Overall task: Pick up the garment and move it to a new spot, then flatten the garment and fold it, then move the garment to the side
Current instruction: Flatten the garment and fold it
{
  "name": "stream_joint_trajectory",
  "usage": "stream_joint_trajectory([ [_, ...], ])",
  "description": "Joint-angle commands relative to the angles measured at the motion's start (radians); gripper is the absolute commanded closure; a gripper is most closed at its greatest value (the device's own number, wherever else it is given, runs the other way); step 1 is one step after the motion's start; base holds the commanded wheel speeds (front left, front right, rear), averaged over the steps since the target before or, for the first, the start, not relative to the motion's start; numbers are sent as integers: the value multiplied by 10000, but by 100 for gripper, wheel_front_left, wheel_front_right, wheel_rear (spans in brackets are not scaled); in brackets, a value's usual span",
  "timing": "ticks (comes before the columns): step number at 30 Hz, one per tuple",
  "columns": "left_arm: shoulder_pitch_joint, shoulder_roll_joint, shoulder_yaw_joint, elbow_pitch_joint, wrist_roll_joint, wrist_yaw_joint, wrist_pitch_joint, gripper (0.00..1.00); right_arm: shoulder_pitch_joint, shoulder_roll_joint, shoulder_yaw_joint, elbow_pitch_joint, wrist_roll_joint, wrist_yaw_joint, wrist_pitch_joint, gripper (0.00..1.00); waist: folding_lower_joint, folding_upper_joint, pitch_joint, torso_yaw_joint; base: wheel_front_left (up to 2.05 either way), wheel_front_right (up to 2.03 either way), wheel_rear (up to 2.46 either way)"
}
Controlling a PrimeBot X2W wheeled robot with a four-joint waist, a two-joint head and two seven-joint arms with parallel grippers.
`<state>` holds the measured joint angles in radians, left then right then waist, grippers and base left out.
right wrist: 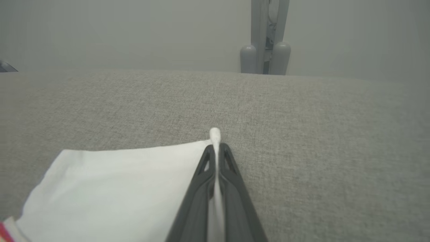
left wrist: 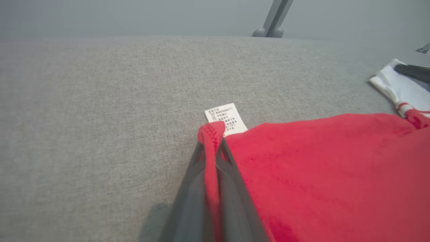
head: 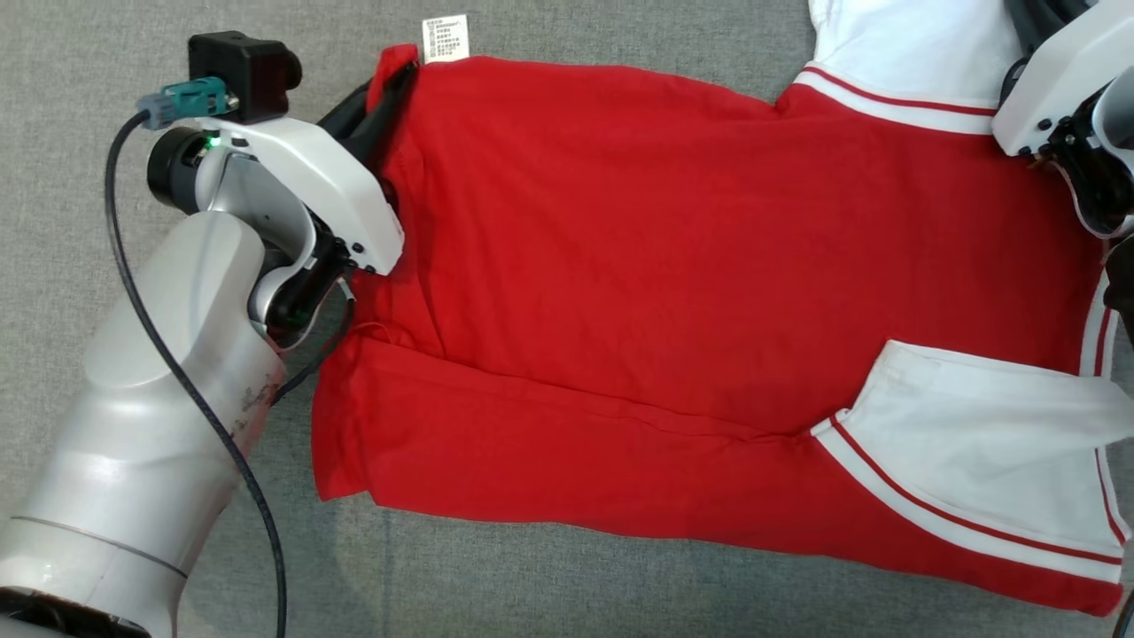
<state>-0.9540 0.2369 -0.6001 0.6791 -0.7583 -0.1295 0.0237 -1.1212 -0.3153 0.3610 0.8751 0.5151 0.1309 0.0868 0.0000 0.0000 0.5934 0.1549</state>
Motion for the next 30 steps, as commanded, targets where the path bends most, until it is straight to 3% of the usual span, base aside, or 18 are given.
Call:
stream_joint_trajectory([
  [1, -50, 154, -6, 45, -186, -5, -156, 100, 66, -191, 152, -103, 224, -3, -171, 100, 0, 0, -135, -108, 0, 0, 0],
  [18, 491, 852, 140, -573, -1766, -7, -313, 100, 513, -820, 994, -1474, 1876, -3, -894, 100, 0, 0, -1108, -596, 0, 0, 0],
  [24, 1350, 1299, 192, -1635, -2583, -7, -216, 100, 1583, -1046, 1196, -2629, 2665, -1, -871, 100, 0, 0, -1355, -785, 0, 0, 0],
  [30, 2984, 2278, 530, -3466, -3242, 105, -338, 100, 3829, -1453, 758, -4650, 3804, -1, -584, 100, 0, 0, -1645, -1058, 0, 0, 0],
])
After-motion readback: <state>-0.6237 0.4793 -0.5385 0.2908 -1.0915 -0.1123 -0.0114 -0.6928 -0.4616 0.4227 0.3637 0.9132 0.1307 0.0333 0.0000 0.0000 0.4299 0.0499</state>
